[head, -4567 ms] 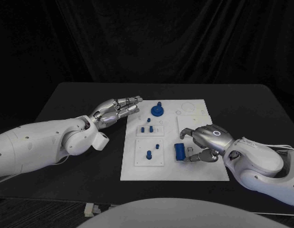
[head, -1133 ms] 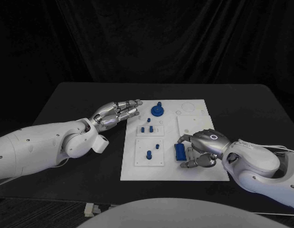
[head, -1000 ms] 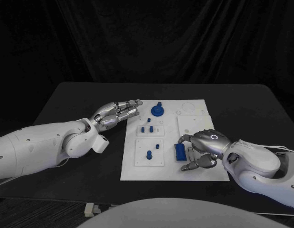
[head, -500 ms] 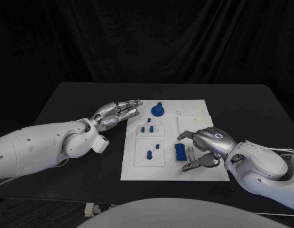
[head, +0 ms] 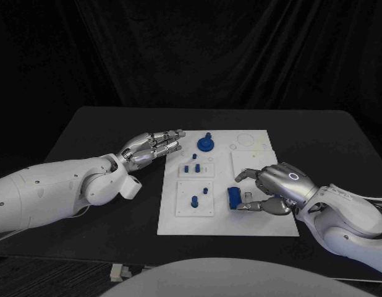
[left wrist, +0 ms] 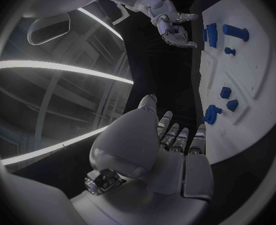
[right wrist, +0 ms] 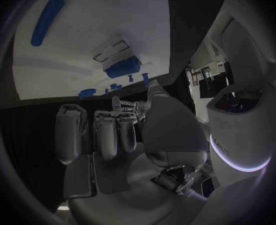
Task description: Assemble the parts on the task board
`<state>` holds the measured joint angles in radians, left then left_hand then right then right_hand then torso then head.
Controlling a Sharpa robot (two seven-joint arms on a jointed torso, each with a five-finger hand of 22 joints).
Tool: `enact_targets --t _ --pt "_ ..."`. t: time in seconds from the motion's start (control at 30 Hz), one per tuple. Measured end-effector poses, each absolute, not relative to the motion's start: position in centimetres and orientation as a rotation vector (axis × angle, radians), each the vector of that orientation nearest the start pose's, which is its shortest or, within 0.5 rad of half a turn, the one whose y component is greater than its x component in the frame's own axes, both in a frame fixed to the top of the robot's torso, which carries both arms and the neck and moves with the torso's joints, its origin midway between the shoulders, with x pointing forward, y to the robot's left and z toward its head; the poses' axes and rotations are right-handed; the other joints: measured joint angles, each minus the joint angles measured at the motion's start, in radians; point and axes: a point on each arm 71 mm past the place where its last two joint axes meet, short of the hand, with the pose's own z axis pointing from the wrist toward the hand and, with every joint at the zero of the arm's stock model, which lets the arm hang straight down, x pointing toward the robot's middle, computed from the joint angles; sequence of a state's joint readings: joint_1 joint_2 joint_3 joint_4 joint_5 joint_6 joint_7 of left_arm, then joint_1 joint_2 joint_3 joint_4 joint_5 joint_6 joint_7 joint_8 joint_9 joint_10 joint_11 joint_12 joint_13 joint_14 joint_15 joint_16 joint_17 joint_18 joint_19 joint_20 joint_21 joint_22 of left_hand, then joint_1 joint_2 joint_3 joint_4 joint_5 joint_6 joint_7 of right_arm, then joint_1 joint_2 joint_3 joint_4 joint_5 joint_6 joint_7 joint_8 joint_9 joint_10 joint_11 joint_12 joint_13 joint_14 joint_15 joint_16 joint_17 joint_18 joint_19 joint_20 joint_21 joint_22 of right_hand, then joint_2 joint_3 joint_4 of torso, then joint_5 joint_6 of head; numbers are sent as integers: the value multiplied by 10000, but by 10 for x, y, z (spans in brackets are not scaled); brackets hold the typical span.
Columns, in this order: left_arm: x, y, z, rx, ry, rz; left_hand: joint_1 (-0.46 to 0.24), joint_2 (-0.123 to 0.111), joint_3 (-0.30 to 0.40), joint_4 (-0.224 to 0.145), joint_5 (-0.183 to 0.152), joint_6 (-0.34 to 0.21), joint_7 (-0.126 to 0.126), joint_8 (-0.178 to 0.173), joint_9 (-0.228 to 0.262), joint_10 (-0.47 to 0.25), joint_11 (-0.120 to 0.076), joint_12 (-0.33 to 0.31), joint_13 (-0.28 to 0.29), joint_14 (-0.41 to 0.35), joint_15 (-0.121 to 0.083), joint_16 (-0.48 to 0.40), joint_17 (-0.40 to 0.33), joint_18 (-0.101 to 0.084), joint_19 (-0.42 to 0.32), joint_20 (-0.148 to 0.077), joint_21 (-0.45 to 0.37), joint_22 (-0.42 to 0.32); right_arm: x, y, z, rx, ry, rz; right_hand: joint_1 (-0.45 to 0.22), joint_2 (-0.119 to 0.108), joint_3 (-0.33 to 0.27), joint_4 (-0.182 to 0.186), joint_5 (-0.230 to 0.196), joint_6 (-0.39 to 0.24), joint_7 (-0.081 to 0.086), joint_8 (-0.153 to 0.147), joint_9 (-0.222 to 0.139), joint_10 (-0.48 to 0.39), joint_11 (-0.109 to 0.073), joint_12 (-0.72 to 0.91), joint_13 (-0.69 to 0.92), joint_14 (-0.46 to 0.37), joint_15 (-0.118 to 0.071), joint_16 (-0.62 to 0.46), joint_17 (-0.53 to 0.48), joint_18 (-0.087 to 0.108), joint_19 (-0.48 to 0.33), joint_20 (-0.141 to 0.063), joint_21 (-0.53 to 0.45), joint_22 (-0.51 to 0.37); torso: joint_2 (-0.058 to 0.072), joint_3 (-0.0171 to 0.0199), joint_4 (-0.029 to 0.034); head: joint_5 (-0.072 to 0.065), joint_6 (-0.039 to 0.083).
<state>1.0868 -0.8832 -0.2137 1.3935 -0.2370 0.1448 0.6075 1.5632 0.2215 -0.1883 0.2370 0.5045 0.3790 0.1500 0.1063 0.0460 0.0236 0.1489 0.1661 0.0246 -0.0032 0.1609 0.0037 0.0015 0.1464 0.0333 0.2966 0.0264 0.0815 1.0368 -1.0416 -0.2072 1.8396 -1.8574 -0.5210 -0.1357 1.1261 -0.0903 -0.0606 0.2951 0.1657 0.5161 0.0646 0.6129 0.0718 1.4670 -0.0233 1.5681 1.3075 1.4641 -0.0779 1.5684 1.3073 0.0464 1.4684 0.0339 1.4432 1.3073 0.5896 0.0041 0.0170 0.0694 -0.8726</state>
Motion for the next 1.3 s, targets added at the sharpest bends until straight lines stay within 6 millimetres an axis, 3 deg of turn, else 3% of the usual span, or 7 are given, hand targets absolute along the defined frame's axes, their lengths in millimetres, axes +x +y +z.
enact_targets --t 0.07,0.2,0.6,0.93,1.0,1.1,1.3 --pt "439 245 -282 -8567 17253 -17818 0 0 27 -27 19 41 4 0 8 0 0 0 6 0 0 0 1 -7 0 0 0 19 351 -200 -257 -4505 16046 6910 -130 453 103 -40 246 501 21 192 79 0 0 0 0 0 0 0 0 -1 0 0 0 0 -2 0 1 0 0" --pt "439 244 -281 -8536 17173 -17874 102 3 109 -110 68 162 19 98 24 38 38 150 27 0 0 0 1 -161 75 -1 46 116 354 -206 -249 -4336 15847 6794 1030 887 754 -273 3501 2692 -41 585 353 0 0 0 0 0 0 0 0 0 -37 -37 0 -1 -5 0 0 43 0" --pt "437 243 -277 -8346 16704 -18102 184 -79 244 -159 333 734 51 381 67 496 205 825 115 363 74 158 114 -157 288 -37 202 319 403 -230 -189 -3758 15930 4536 -346 1003 216 -53 163 5617 -272 -1629 465 -1 0 0 -1 24 -37 -1 0 -154 0 -74 256 7 -5 -2 -7 8 0" --pt "429 253 -272 -7941 16574 -17669 -1266 19 -526 568 -890 427 53 -6 0 766 42 642 105 319 30 271 117 -156 84 -90 64 -54 423 -246 -192 -3129 18018 2691 -1041 1471 53 -54 901 6010 -235 -2538 586 -1 1 0 -2 26 32 -41 0 -153 -38 -35 274 6 -5 -4 11 29 0" --pt "428 254 -272 -7864 16549 -17550 -1875 54 -862 560 -1603 -828 -13 -544 -123 795 -67 311 78 268 -21 246 86 -155 48 -55 63 -115 426 -250 -195 -2924 18473 2386 -1152 1468 8 -19 937 6044 -201 -2600 611 -1 0 0 -2 26 32 -41 0 -152 -38 -35 273 5 -4 -5 11 12 0" --pt "428 256 -271 -7771 16503 -17379 -2327 49 -1113 553 -2364 -2584 -1167 -874 -285 718 127 -31 50 161 136 171 62 -155 48 -55 64 -156 427 -255 -198 -2686 19015 2062 -1334 1470 -83 -27 850 6132 -218 -2696 644 -1 1 0 -2 26 32 -41 0 -151 -38 -35 273 5 -1 -5 8 -2 0" --pt "428 257 -271 -7648 16433 -17140 -2493 43 -1136 554 -2557 -3709 -615 -1016 -431 470 -322 -474 6 66 74 58 20 8 -23 -56 26 -208 428 -259 -203 -2428 19679 1680 -1358 1445 -83 -27 735 6132 -218 -2810 670 -1 1 0 -2 26 32 -40 0 -151 -38 -35 273 4 3 -5 5 -57 0"
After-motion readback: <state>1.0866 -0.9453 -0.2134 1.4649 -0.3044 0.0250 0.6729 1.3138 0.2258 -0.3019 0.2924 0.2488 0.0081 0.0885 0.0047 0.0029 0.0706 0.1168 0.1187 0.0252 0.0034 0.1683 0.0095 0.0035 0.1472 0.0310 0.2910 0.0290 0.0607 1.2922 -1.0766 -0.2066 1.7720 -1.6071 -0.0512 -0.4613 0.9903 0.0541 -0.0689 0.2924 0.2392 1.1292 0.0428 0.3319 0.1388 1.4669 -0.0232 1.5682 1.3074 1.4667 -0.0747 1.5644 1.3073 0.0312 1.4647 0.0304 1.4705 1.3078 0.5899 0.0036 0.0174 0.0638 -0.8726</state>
